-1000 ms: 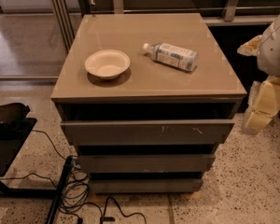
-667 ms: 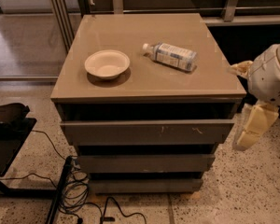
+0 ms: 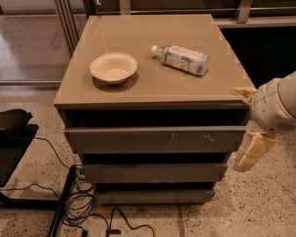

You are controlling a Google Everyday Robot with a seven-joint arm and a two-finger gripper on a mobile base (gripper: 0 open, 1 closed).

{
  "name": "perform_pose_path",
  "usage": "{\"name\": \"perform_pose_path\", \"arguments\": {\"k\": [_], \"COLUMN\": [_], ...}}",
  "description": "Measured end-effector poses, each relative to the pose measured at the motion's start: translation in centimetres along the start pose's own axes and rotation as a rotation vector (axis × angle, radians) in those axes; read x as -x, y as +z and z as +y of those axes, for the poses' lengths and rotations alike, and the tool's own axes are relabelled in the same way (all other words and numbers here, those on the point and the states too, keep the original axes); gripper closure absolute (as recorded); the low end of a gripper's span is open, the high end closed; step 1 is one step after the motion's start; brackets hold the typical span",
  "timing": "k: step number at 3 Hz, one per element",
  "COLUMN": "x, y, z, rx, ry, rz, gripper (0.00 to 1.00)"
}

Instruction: Open top drawer

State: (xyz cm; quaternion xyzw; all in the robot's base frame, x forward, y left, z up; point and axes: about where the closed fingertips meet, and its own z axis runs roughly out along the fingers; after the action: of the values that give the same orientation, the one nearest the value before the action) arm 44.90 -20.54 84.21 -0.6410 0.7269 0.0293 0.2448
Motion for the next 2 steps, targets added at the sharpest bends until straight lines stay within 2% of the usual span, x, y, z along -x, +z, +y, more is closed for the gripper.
{"name": "perform_pose_path", "arguments": {"k": [2], "x": [0.27], "y": [0.67], "z": [0.30], "rx": [0.023], "ry": [-0.003], "rz": [-0.006], "gripper": [0.00]}}
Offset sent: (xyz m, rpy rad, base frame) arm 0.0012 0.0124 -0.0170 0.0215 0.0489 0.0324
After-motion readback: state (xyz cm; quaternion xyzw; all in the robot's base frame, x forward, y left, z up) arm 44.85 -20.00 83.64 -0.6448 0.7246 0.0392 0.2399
